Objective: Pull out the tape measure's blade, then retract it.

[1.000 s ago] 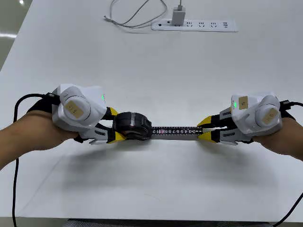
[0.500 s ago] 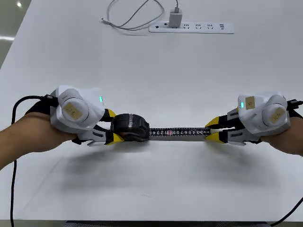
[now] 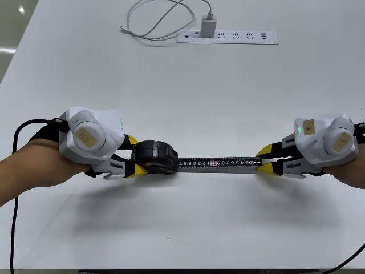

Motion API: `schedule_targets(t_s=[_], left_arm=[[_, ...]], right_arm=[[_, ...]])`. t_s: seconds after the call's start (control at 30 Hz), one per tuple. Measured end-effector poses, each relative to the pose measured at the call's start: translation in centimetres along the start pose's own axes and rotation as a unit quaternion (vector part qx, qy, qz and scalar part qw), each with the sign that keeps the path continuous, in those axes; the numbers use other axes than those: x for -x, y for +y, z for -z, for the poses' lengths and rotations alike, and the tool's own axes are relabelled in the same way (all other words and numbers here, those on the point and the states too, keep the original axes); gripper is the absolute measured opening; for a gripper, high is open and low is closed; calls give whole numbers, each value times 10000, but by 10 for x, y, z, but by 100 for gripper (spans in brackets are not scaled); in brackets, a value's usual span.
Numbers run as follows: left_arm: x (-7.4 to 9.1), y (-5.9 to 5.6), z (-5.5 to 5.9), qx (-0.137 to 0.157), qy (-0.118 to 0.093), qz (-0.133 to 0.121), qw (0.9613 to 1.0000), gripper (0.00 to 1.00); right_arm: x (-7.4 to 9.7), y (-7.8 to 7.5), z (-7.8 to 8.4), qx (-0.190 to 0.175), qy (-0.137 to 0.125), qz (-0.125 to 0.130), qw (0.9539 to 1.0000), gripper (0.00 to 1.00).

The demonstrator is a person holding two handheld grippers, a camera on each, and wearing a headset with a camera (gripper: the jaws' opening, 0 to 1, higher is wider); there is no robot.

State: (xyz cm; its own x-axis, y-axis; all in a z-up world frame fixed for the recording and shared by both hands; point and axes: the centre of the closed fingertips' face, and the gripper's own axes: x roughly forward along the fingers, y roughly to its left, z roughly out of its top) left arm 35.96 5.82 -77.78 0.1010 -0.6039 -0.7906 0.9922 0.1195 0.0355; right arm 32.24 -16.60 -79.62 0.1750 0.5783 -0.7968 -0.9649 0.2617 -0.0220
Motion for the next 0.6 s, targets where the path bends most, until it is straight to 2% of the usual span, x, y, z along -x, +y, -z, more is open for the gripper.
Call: schedule_targets(t_s=[0.6], left_arm=[[-1,0,-1,-17,2,5,10000,25]], right_arm=[[18,-4,25,-86,261,88,9996,8]])
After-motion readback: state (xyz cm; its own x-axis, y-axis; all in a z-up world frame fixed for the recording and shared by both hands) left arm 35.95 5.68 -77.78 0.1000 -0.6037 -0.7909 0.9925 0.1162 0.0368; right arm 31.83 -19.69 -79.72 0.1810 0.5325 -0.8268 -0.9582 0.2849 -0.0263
